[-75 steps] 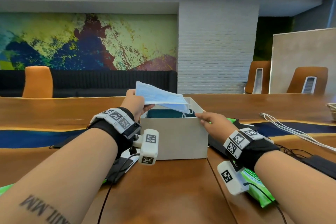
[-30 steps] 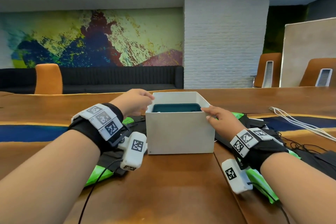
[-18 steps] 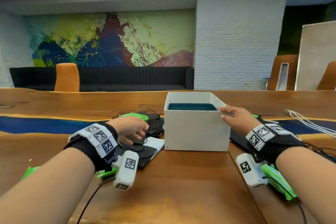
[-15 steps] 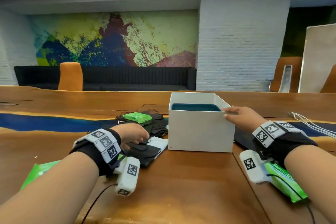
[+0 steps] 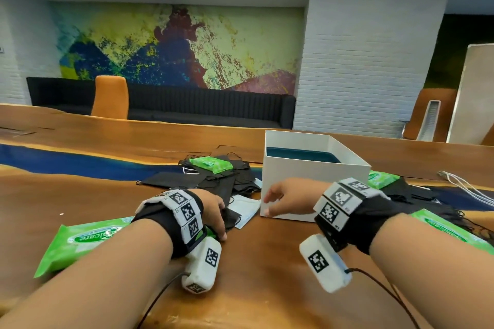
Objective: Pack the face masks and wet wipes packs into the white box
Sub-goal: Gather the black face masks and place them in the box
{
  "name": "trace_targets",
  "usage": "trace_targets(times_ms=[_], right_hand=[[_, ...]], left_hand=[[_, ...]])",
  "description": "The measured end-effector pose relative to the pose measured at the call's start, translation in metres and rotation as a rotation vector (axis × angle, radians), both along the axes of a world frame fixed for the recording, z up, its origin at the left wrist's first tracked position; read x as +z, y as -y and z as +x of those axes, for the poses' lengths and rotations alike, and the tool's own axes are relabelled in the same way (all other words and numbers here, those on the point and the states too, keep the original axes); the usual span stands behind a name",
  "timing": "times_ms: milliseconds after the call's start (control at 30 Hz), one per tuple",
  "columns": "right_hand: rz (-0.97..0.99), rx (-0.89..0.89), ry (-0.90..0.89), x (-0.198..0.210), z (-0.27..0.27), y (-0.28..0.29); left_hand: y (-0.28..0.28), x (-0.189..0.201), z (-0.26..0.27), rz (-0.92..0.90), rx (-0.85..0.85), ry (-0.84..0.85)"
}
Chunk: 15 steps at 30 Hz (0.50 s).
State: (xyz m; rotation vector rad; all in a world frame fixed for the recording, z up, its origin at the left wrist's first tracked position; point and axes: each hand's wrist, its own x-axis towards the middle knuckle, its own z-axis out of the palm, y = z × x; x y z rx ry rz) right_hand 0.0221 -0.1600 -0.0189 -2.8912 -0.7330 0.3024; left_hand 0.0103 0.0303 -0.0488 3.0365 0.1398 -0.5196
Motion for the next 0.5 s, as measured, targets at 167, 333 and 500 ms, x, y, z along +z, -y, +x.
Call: trace_targets(times_ms=[167, 333, 500], right_hand=[[-0.105, 0.008, -0.060, -0.019, 0.020, -0.037], [-0.178, -0.002, -0.042, -0.039, 0.034, -0.061], [-0.128, -0.038, -0.041, -0.037, 0.042, -0.073]], left_hand=[[-0.003, 0.001, 0.000, 0.069, -0.046, 0.019], [-0.010, -0.003, 0.003, 0.019, -0.072, 0.076], [-0.024, -0.005, 0.002, -0.189, -0.036, 0.135]])
